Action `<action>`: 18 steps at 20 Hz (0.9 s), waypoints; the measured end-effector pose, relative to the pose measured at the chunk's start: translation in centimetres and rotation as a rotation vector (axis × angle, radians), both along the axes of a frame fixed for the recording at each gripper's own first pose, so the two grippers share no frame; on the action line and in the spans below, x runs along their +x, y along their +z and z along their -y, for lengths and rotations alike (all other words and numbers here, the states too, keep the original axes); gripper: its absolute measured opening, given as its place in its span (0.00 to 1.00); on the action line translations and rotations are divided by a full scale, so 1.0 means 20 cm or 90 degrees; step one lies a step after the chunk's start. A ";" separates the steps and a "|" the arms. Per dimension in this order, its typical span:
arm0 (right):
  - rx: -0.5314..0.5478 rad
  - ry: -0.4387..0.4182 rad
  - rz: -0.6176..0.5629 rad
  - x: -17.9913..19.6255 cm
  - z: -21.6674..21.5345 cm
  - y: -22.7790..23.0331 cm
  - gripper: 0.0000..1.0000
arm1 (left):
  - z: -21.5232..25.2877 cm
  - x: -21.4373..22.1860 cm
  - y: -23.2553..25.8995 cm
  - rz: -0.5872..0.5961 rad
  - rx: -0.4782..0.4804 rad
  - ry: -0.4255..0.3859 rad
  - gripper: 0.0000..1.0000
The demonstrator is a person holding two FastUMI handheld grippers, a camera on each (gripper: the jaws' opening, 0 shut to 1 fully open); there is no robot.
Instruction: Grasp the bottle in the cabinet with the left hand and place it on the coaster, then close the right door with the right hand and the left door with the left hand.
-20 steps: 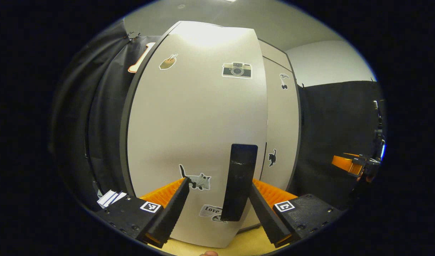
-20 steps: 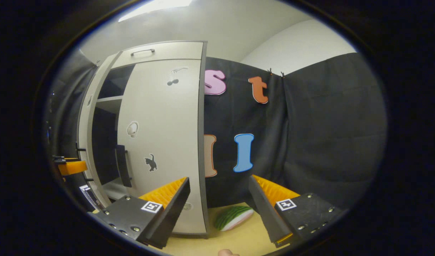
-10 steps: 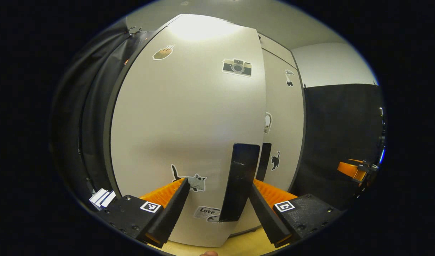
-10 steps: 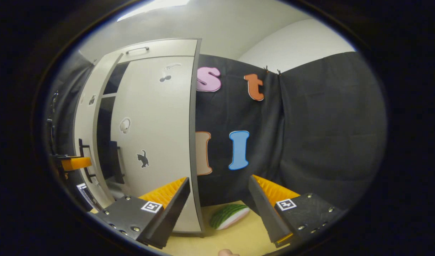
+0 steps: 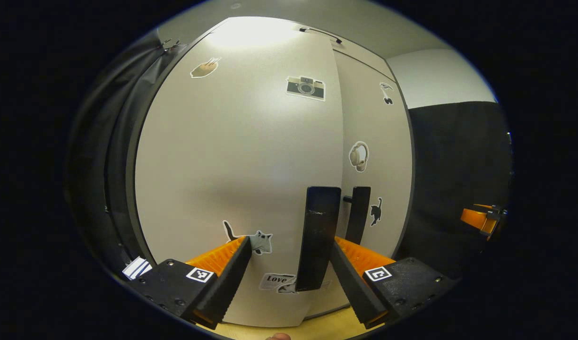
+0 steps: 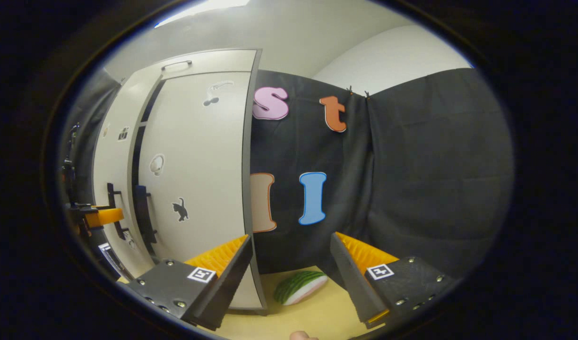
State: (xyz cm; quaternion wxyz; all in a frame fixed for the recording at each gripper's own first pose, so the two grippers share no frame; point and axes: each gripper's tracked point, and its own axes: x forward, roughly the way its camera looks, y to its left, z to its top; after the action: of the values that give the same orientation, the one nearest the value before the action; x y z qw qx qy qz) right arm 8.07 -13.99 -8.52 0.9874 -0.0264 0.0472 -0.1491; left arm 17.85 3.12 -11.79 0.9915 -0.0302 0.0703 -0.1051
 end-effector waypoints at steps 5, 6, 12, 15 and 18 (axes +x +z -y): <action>-0.003 0.002 -0.003 0.03 0.00 -0.01 1.00 | 0.00 0.04 -0.02 0.002 0.004 0.001 1.00; -0.004 0.003 -0.003 0.03 0.00 -0.01 1.00 | 0.00 0.04 -0.02 0.002 0.006 0.001 1.00; -0.005 0.010 -0.005 0.05 0.00 -0.01 1.00 | 0.00 0.07 -0.03 -0.002 0.008 0.007 1.00; -0.004 0.018 -0.003 0.05 -0.02 0.01 1.00 | 0.00 0.10 -0.03 -0.009 0.007 0.012 1.00; 0.006 0.034 0.005 0.02 -0.06 0.08 1.00 | 0.00 0.03 0.02 -0.013 0.027 0.043 1.00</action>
State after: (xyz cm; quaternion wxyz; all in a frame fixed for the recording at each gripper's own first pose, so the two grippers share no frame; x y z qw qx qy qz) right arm 8.37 -12.76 -6.97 0.9913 -0.0225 0.0430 -0.1225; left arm 18.52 3.05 -11.48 0.9942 -0.0126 0.0812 -0.0695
